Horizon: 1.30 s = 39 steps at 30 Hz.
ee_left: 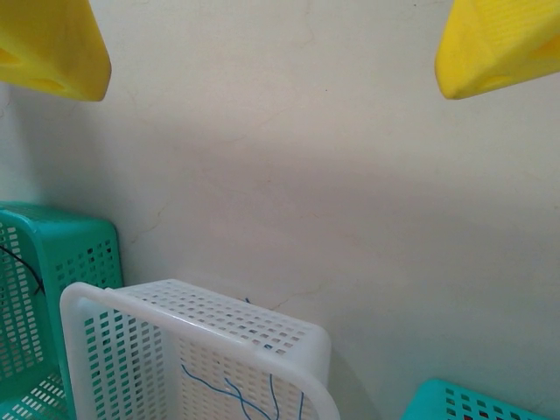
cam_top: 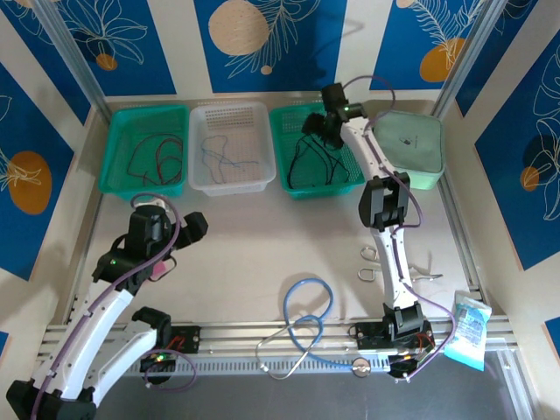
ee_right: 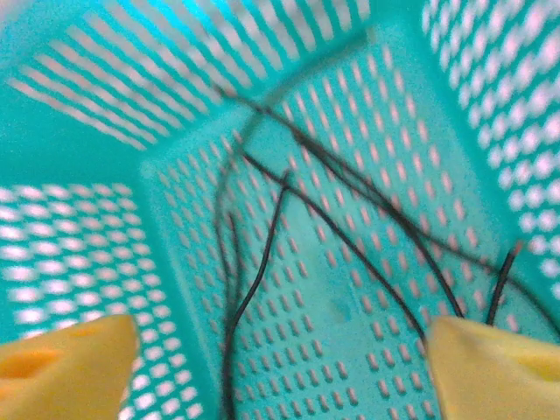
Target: Untangle the cables
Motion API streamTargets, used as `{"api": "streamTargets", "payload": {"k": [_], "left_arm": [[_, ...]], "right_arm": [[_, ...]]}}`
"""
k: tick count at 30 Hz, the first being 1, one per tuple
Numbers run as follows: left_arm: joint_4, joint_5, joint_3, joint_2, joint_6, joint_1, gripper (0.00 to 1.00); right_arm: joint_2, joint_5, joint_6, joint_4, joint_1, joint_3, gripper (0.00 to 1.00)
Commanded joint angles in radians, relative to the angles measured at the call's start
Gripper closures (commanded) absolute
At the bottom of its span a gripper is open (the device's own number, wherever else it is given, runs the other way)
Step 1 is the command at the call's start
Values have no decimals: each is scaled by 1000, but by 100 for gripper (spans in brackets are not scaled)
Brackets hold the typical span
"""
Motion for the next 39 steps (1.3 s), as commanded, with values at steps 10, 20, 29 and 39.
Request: {"api": "streamTargets", "payload": {"k": [10, 20, 29, 39], "left_arm": [[164, -27, 36, 66, 140, -8, 1], [688, -238, -112, 116, 617, -1, 1], [1141, -397, -332, 297, 816, 63, 1], [1540, -42, -482, 538, 761, 225, 1]], "right_arm": [[-476, 62, -197, 194, -27, -332, 1], [-1180, 195, -482, 1004, 22, -1526, 1], [-1474, 221, -402, 1254, -93, -2086, 1], [-1253, 242, -472, 1670, -107, -2282, 1]]}}
